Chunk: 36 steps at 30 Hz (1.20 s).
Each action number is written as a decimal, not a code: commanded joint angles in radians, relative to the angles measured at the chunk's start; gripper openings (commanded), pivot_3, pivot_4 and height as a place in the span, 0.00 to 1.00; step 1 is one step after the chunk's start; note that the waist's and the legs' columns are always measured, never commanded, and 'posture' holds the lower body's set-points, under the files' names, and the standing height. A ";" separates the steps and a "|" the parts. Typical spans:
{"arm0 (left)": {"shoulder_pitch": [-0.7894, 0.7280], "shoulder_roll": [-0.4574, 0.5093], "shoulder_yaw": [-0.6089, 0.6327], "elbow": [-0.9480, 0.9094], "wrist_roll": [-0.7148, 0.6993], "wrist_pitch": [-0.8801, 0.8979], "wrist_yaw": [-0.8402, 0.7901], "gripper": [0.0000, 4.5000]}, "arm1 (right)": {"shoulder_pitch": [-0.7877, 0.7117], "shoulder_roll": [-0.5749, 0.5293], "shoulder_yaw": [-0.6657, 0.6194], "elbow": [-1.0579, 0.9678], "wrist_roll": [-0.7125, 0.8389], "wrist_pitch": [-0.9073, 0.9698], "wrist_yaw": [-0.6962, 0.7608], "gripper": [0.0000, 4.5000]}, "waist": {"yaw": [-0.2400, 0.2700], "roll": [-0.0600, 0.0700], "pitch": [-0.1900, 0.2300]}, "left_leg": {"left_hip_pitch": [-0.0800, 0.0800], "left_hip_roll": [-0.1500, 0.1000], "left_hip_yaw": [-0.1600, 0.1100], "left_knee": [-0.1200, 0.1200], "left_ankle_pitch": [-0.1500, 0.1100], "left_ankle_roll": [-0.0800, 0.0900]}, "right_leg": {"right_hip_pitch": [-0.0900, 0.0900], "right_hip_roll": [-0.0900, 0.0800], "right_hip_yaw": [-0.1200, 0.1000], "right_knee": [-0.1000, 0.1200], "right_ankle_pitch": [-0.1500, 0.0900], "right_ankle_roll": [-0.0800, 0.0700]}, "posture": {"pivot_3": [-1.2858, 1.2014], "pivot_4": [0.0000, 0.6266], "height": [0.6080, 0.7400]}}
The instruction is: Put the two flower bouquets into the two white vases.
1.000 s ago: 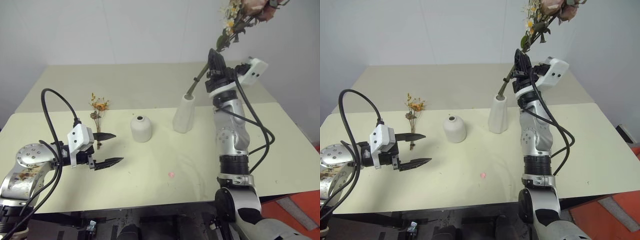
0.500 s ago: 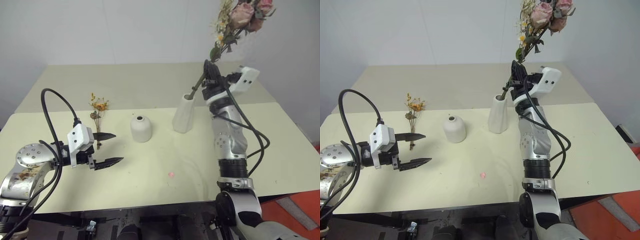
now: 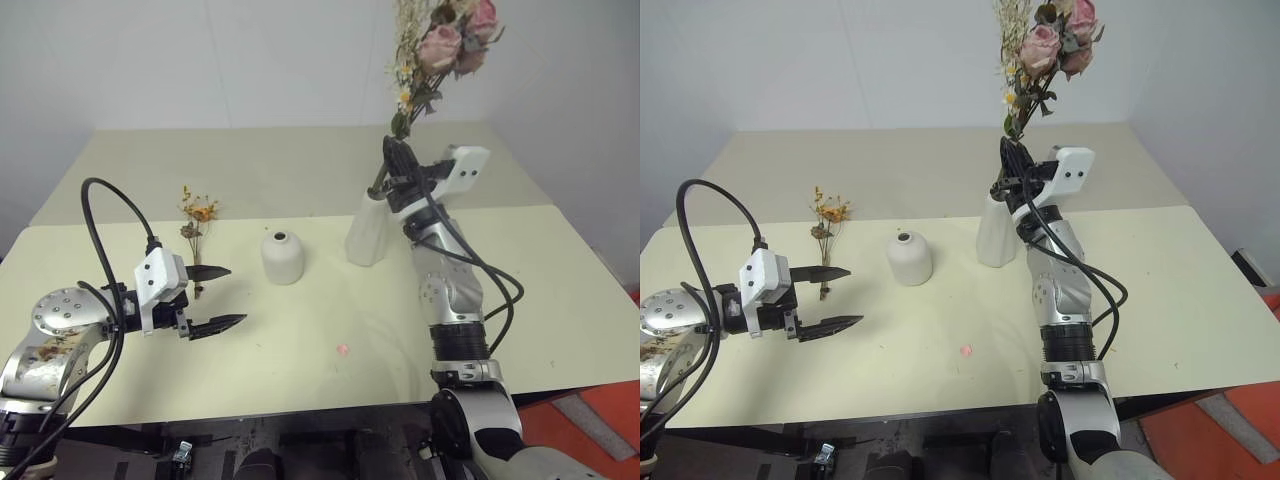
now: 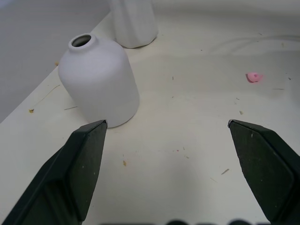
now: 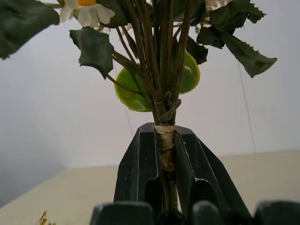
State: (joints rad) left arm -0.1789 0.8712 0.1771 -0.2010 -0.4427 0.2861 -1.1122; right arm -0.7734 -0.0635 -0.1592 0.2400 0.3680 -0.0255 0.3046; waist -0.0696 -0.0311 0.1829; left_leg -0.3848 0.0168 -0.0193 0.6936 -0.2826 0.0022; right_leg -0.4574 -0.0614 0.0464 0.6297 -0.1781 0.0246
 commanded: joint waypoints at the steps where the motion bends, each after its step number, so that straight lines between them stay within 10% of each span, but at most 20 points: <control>1: 0.007 0.004 0.033 -0.033 -0.012 -0.016 0.006 1.00 | -0.001 -0.006 0.003 -0.011 -0.012 -0.036 0.010 0.05 | -0.001 0.000 0.000 | 0.000 0.000 0.000 0.000 0.000 0.000 | 0.000 0.000 0.000 0.000 0.000 0.000 | 0.52 0.24 1.00; 25: 0.012 0.001 0.030 -0.022 -0.010 -0.033 0.012 1.00 | -0.036 -0.011 -0.017 0.060 -0.038 -0.070 -0.026 0.05 | 0.000 0.000 0.000 | 0.001 0.000 0.000 0.000 0.000 0.000 | 0.001 0.000 0.000 0.000 0.000 0.000 | 0.52 0.24 1.00; 36: 0.037 -0.023 0.051 -0.026 -0.025 -0.007 0.060 1.00 | 0.057 -0.027 0.034 -0.096 0.003 0.004 0.070 0.90 | 0.000 0.000 0.000 | 0.001 0.000 0.000 0.000 0.000 0.000 | 0.001 0.000 0.000 0.000 0.000 0.000 | 0.52 0.24 1.00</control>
State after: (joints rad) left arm -0.1477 0.8518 0.1879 -0.2026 -0.4477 0.2688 -1.0745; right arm -0.7172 -0.0742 -0.1298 0.2123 0.3596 -0.0354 0.3573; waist -0.0694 -0.0311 0.1827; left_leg -0.3840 0.0169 -0.0195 0.6936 -0.2826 0.0022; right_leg -0.4567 -0.0615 0.0464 0.6298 -0.1781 0.0246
